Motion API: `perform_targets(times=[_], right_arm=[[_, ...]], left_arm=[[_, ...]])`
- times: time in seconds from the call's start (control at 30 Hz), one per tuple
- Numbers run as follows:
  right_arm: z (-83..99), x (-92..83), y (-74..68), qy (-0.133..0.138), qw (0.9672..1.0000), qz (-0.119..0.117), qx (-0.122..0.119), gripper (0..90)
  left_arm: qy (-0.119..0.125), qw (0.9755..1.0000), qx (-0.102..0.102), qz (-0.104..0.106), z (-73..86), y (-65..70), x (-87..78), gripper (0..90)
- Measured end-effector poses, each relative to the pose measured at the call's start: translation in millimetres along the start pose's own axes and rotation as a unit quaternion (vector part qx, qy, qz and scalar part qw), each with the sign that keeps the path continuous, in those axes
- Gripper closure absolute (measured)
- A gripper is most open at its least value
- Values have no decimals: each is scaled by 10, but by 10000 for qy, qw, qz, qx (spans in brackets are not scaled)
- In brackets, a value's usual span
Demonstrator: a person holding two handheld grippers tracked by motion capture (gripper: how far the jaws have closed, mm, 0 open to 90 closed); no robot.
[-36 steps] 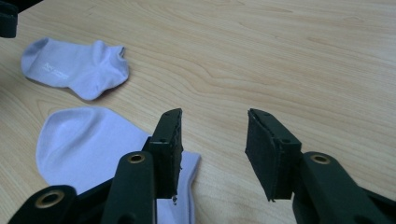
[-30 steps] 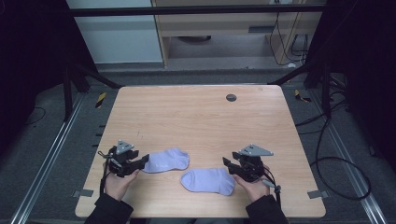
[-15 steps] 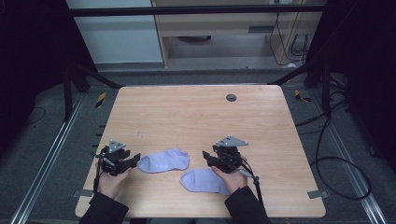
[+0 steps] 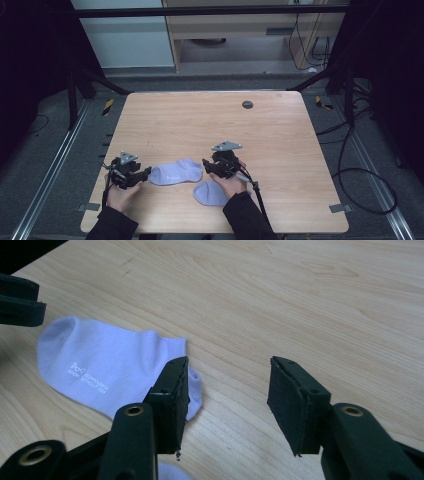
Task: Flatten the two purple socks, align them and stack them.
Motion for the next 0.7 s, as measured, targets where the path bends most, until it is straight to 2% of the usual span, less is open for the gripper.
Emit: perform_targets(times=[0.3, 0.37, 0.7], right_arm=[[33, 311, -124, -361, 9993, 37, -77, 575], [46, 379, -157, -456, 9988, 73, -162, 585], [87, 528, -232, -644, 9975, 98, -265, 638]], left_arm=[[-200, 9997, 157, 4, 35, 65, 108, 556], [-251, 9995, 174, 9, 41, 73, 126, 577], [-351, 9992, 106, 182, 51, 91, 157, 702]])
Point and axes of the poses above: each handheld gripper's, and its own axes: x roughly forward along the jaws, z roughly out of its underside, y roughly to its right, the point moved 4 cm from there along x, roughly forward along the jaws, and after that the axes turned 4 degrees about -y, right-handed, at the moved point
